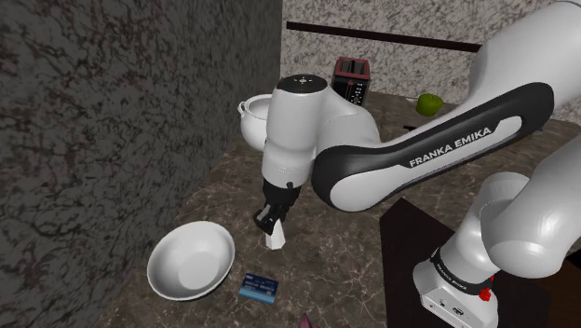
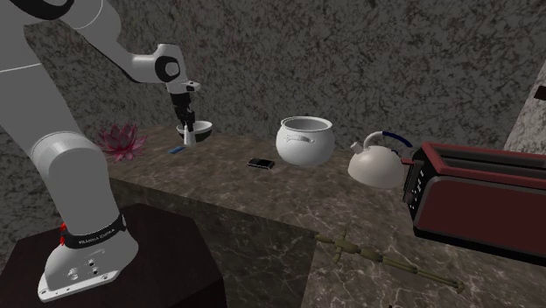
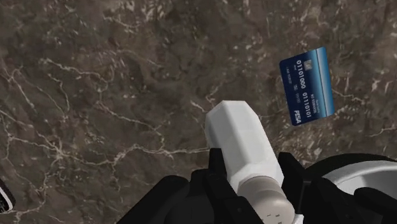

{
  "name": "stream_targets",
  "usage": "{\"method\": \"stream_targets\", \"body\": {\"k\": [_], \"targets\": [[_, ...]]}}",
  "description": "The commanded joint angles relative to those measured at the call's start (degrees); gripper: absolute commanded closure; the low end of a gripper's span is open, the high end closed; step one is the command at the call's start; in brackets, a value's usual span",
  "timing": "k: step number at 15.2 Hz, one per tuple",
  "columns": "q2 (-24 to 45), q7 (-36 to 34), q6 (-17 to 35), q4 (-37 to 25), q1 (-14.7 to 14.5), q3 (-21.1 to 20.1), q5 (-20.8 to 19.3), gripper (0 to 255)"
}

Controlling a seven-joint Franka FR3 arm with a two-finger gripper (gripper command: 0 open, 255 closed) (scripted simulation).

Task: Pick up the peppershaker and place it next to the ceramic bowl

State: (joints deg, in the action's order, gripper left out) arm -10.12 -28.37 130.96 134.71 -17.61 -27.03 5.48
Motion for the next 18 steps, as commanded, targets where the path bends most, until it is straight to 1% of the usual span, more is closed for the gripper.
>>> {"method": "stream_targets", "body": {"k": [1,7,15,16,18], "targets": [[0.8,-0.4,1.6,0.8,0.0,-0.2,-0.4,255],[4.0,-1.6,6.8,3.0,0.3,-0.9,-2.0,255],[4.0,-1.6,6.8,3.0,0.3,-0.8,-2.0,255],[4.0,-1.6,6.8,3.0,0.3,-0.8,-2.0,0],[4.0,-1.6,6.8,3.0,0.3,-0.8,-2.0,0]]}}
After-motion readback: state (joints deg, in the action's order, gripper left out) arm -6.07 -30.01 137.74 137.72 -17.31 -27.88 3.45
